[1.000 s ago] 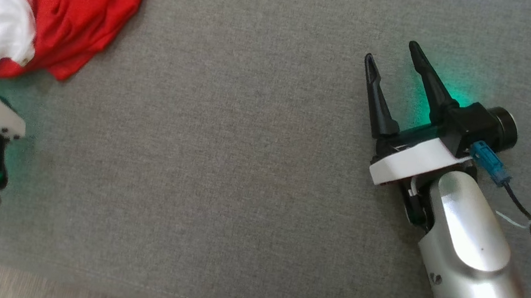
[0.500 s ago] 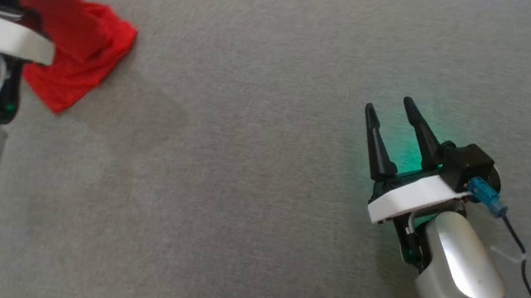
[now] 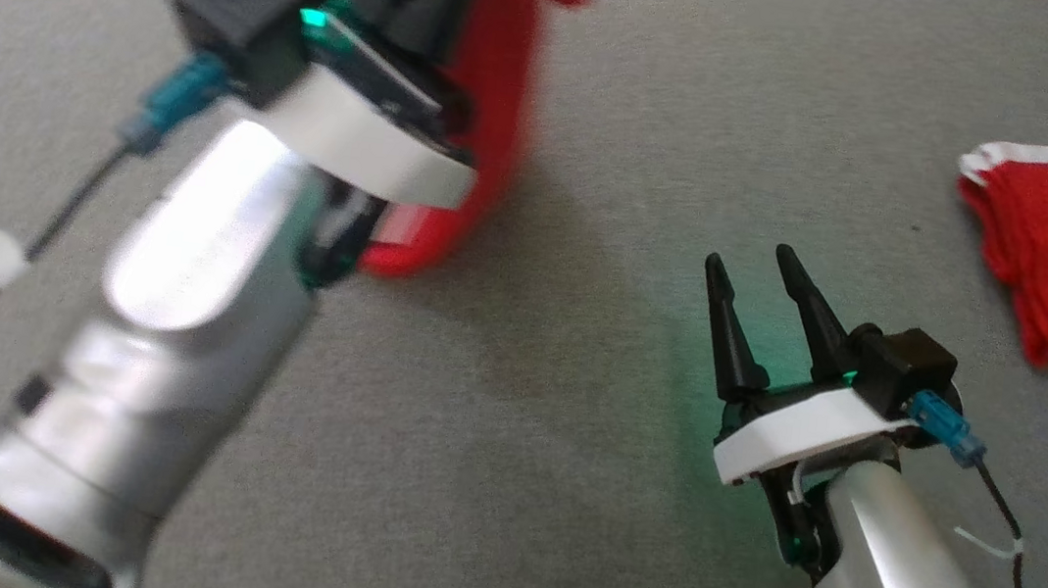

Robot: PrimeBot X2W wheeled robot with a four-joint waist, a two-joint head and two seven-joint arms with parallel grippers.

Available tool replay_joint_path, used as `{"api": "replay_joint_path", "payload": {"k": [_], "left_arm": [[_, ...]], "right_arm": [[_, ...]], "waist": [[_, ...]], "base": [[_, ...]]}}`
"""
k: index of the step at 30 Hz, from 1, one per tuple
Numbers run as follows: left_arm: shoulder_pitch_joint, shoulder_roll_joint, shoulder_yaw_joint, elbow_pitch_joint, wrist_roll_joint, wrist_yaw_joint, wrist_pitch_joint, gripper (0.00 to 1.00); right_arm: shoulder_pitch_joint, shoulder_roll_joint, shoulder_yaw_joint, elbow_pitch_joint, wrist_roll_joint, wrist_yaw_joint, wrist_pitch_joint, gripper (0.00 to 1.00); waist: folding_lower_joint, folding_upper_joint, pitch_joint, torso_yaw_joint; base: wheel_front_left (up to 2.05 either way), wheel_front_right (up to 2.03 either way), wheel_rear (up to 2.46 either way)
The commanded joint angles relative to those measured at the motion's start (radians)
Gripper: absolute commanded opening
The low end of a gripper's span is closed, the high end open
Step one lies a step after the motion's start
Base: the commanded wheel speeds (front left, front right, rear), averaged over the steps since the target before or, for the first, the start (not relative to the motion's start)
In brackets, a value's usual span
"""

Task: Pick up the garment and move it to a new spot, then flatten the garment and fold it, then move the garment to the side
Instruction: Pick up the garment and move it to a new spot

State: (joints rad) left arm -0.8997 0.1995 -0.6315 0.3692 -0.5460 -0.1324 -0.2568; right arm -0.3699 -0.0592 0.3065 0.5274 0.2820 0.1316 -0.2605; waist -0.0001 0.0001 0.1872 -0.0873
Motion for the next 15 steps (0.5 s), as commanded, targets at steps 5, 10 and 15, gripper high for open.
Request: {"api": "replay_joint_path", "payload": {"k": [5,10,15], "left_arm": [[0.013,-0.076,0.014,0.007,-0.016,0.002,-0.005,0.00],[0.096,-0.100,0.029,0.078,0.029,0.003,-0.005,1.00],[0.241,-0.105,0.115,0.133,0.107,0.028,-0.005,1.00]], "right_arm": [[0.009,0.009,0.007,-0.028,0.011,-0.001,-0.001,1.00],[0.017,0.009,-0.006,-0.026,0.008,-0.001,-0.001,1.00],[0.023,0.009,-0.032,-0.020,-0.001,-0.001,-0.001,1.00]], "waist": [[0.0001,-0.0001,-0.024,-0.050],[0.0001,-0.0001,-0.029,-0.038],[0.0001,-0.0001,-0.041,-0.003]], "base": [[0.00,0.00,0.00],[0.00,0.00,0.00],[0.00,0.00,0.00]]}}
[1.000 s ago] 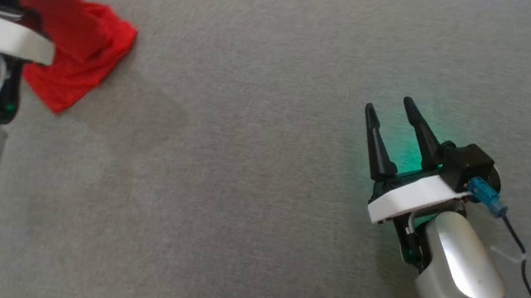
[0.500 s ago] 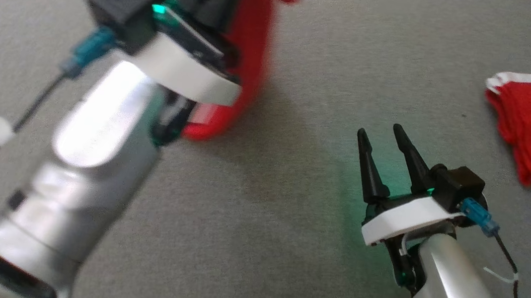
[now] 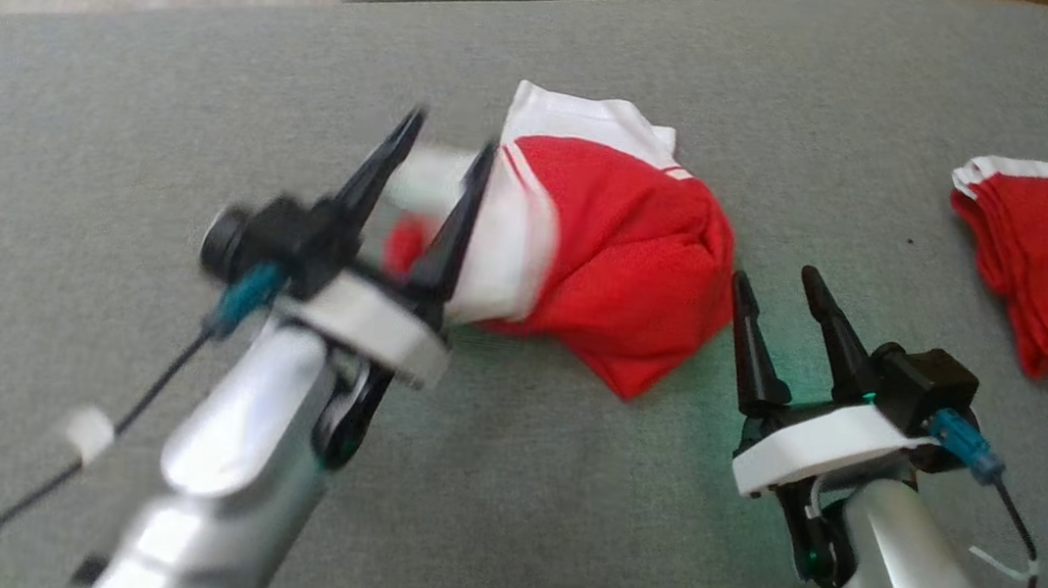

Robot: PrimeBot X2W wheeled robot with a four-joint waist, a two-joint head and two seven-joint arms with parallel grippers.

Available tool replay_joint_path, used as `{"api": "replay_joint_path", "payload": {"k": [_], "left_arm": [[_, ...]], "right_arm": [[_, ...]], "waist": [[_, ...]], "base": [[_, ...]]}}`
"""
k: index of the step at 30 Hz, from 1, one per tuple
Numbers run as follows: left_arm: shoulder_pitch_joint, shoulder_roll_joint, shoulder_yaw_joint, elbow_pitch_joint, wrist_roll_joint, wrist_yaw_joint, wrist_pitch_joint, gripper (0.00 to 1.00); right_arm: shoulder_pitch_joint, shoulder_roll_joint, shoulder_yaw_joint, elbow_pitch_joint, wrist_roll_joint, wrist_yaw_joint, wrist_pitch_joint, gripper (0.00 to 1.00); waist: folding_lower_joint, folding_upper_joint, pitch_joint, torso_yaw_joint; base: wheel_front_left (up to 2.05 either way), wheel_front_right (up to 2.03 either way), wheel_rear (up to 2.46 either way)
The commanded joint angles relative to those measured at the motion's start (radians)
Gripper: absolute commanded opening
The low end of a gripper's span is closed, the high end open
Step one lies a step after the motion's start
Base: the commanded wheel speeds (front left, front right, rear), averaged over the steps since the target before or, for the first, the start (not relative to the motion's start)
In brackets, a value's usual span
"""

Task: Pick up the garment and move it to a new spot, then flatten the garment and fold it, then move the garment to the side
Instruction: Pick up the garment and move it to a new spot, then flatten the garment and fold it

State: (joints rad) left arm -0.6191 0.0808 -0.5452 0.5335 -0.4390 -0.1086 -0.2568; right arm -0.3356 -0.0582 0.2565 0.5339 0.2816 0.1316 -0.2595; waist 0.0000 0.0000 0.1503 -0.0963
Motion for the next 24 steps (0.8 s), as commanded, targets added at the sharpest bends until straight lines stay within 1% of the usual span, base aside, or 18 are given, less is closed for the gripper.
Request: {"api": "replay_joint_path", "payload": {"k": [1,4,8,11,15,17,20,24], "left_arm": [[-0.007,0.015,0.051,-0.023,0.014,0.011,-0.005,1.00],[0.089,0.026,0.132,-0.023,0.058,0.037,-0.005,1.00],[0.223,0.031,0.258,-0.061,0.112,0.076,-0.005,1.00],[0.322,0.028,0.333,-0.092,0.161,0.092,-0.005,1.00],[0.442,0.012,0.416,-0.146,0.212,0.101,-0.005,1.00],[0.496,-0.001,0.447,-0.171,0.228,0.097,-0.005,1.00],[0.557,-0.016,0.477,-0.200,0.248,0.090,-0.005,1.00],[0.591,-0.026,0.492,-0.214,0.263,0.077,-0.005,1.00]], "right_arm": [[-0.010,0.008,0.014,-0.025,-0.003,-0.001,-0.002,1.00],[-0.003,0.008,-0.002,-0.021,-0.011,-0.001,-0.002,1.00],[0.016,0.008,-0.030,-0.015,-0.021,-0.001,-0.002,1.00],[0.037,0.008,-0.046,-0.009,-0.027,-0.001,-0.002,1.00],[0.077,0.008,-0.067,0.002,-0.032,-0.001,-0.002,1.00],[0.097,0.008,-0.072,0.006,-0.033,-0.001,-0.002,1.00],[0.116,0.008,-0.075,0.007,-0.033,-0.001,-0.002,1.00],[0.123,0.008,-0.079,0.008,-0.033,-0.001,-0.002,1.00]], "waist": [[0.0000,0.0000,-0.009,0.015],[0.0000,0.0000,-0.023,0.034],[0.0000,0.0000,-0.050,0.061],[0.0000,0.0000,-0.078,0.076],[0.0000,0.0000,-0.115,0.093],[0.0000,0.0000,-0.127,0.098],[0.0000,0.0000,-0.133,0.102],[0.0000,0.0000,-0.134,0.107]], "base": [[0.00,0.00,0.00],[0.00,0.00,0.00],[0.00,0.00,0.00],[0.00,0.00,0.00],[0.00,0.00,0.00],[0.00,0.00,0.00],[0.00,0.00,0.00],[0.00,0.00,0.00]]}}
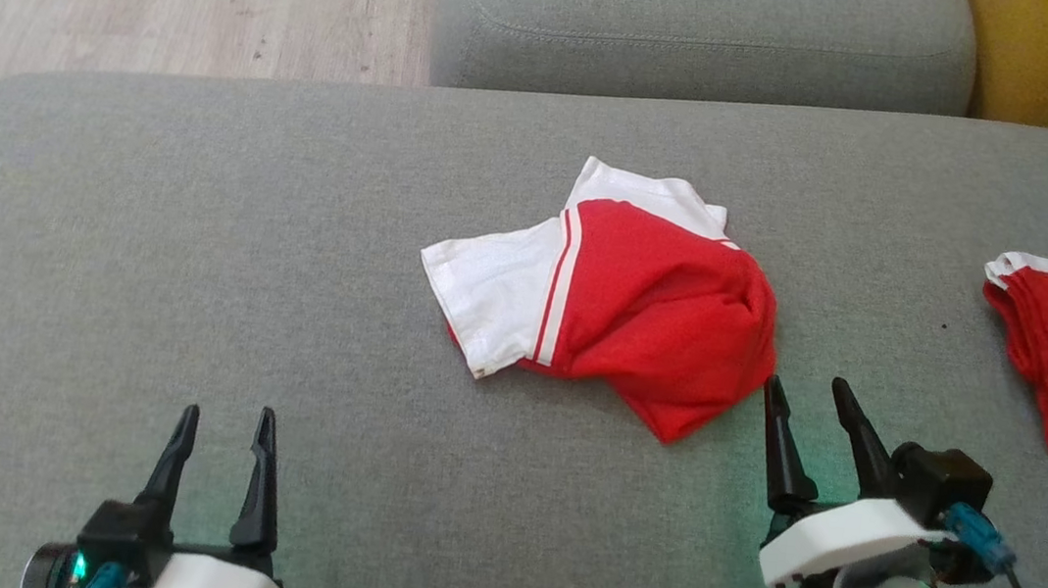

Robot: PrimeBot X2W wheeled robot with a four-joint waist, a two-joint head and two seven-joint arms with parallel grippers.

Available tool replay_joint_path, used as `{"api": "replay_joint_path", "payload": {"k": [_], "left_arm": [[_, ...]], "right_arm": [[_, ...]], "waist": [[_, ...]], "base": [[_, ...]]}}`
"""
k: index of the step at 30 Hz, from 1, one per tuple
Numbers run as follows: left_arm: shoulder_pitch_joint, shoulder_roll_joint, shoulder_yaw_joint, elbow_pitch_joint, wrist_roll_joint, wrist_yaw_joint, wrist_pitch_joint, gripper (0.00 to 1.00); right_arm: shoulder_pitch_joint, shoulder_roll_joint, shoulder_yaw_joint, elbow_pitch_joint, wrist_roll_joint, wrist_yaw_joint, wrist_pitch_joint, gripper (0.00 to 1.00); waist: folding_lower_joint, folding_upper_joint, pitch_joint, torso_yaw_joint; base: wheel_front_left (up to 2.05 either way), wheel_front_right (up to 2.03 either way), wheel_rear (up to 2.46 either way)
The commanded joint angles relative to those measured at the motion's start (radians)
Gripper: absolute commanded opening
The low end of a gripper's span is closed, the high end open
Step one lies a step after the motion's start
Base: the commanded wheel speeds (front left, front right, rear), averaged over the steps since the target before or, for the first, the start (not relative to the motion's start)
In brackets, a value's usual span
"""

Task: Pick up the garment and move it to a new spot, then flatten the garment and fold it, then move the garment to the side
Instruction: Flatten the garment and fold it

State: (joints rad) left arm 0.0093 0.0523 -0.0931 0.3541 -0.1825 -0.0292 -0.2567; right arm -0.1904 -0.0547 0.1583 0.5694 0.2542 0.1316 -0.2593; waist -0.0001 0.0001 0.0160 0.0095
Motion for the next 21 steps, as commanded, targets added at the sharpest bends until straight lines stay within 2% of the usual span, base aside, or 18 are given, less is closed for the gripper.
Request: {"api": "replay_joint_path", "payload": {"k": [1,5,12,13,17,21], "left_arm": [[-0.037,0.001,0.041,-0.034,0.009,-0.006,-0.005,1.00],[-0.060,-0.001,0.019,-0.026,0.011,-0.024,-0.005,1.00],[-0.092,-0.002,-0.066,-0.011,-0.039,-0.025,-0.005,1.00],[-0.092,-0.002,-0.066,-0.011,-0.039,-0.025,-0.005,1.00],[-0.109,-0.002,-0.119,0.004,-0.051,-0.031,-0.005,1.00],[-0.132,-0.002,-0.158,0.003,-0.070,-0.031,-0.005,1.00]], "right_arm": [[-0.022,0.005,0.018,-0.028,-0.006,-0.001,-0.002,1.00],[-0.051,0.005,0.071,-0.034,-0.002,-0.001,-0.002,1.00],[-0.211,0.005,0.322,0.007,0.037,-0.001,0.002,1.00],[-0.211,0.005,0.322,0.007,0.037,-0.001,0.002,1.00],[-0.324,0.005,0.403,0.080,0.074,-0.001,0.045,1.00],[-0.431,0.005,0.422,0.178,0.086,-0.001,0.102,1.00]], "waist": [[0.0001,-0.0001,0.001,0.004],[0.0001,-0.0001,0.021,0.032],[0.0001,-0.0001,0.065,0.137],[0.0001,-0.0001,0.065,0.137],[0.0001,-0.0001,0.097,0.219],[0.0001,-0.0001,0.127,0.290]], "base": [[0.00,0.00,0.00],[0.00,0.00,0.00],[0.00,0.00,0.00],[0.00,0.00,0.00],[0.00,0.00,0.00],[0.00,0.00,0.00]]}}
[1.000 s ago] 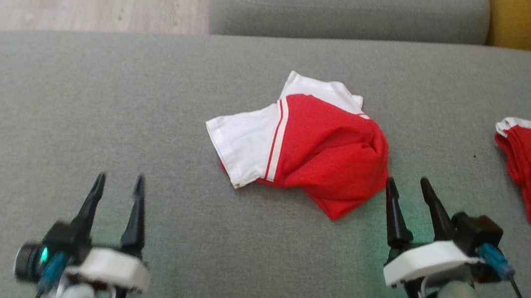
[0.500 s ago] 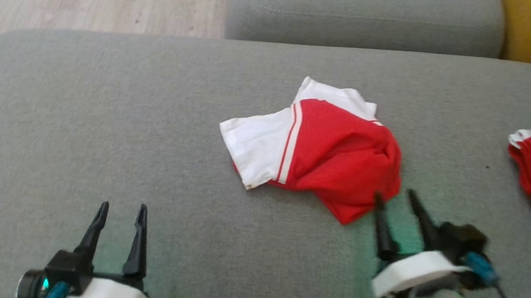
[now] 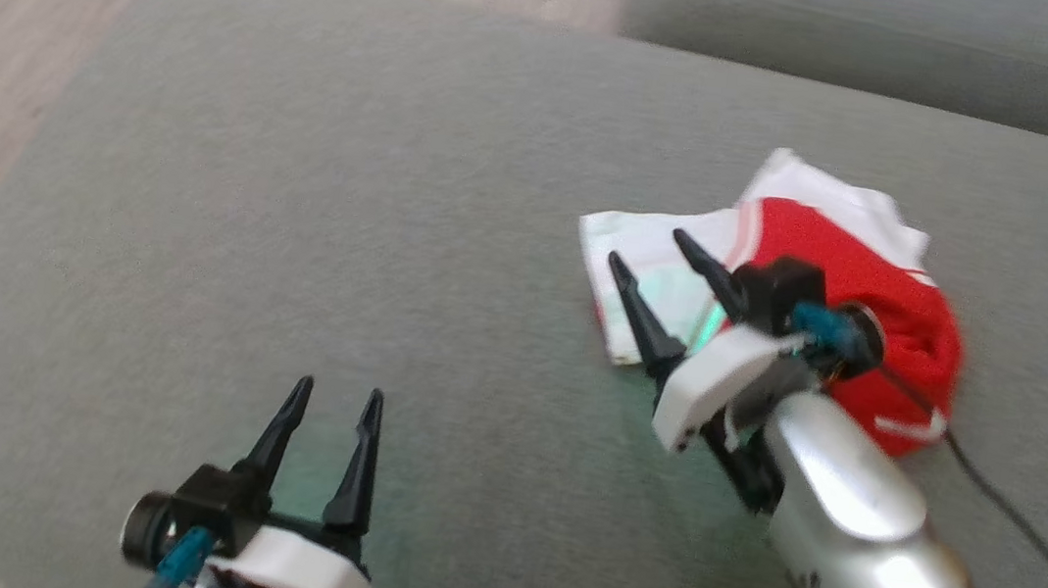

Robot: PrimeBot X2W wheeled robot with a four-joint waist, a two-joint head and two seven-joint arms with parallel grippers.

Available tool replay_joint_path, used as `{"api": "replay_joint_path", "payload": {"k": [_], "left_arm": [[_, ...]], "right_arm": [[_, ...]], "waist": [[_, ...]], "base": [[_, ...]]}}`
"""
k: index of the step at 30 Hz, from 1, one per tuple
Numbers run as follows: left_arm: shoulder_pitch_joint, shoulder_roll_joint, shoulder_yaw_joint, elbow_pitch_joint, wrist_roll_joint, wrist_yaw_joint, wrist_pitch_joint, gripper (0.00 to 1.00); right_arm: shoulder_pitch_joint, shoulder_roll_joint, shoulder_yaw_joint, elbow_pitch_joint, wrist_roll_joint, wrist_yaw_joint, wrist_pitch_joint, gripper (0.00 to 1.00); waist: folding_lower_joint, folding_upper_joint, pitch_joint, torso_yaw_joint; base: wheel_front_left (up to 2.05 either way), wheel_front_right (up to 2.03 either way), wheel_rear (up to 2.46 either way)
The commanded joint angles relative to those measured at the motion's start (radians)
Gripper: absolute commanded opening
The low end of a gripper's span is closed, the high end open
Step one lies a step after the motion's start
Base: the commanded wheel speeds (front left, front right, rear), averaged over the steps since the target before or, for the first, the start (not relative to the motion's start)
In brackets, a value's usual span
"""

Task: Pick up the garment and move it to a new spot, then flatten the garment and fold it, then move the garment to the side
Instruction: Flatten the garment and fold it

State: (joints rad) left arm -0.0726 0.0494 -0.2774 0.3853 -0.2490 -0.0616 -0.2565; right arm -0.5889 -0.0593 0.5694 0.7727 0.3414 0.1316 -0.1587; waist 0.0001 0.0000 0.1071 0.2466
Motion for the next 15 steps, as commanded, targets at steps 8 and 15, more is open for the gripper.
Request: {"api": "replay_joint_path", "payload": {"k": [8,15], "left_arm": [[-0.070,0.001,-0.041,-0.038,-0.050,0.010,-0.005,1.00],[-0.076,0.001,-0.054,-0.040,-0.065,0.017,-0.005,1.00]], "right_arm": [[-0.171,0.009,-0.027,0.215,-0.040,-0.001,0.153,1.00],[-0.174,0.009,-0.044,0.349,-0.056,-0.001,0.266,1.00]], "waist": [[-0.0001,0.0000,0.086,0.147],[-0.0001,0.0000,0.107,0.171]], "base": [[0.00,0.00,0.00],[0.00,0.00,0.00]]}}
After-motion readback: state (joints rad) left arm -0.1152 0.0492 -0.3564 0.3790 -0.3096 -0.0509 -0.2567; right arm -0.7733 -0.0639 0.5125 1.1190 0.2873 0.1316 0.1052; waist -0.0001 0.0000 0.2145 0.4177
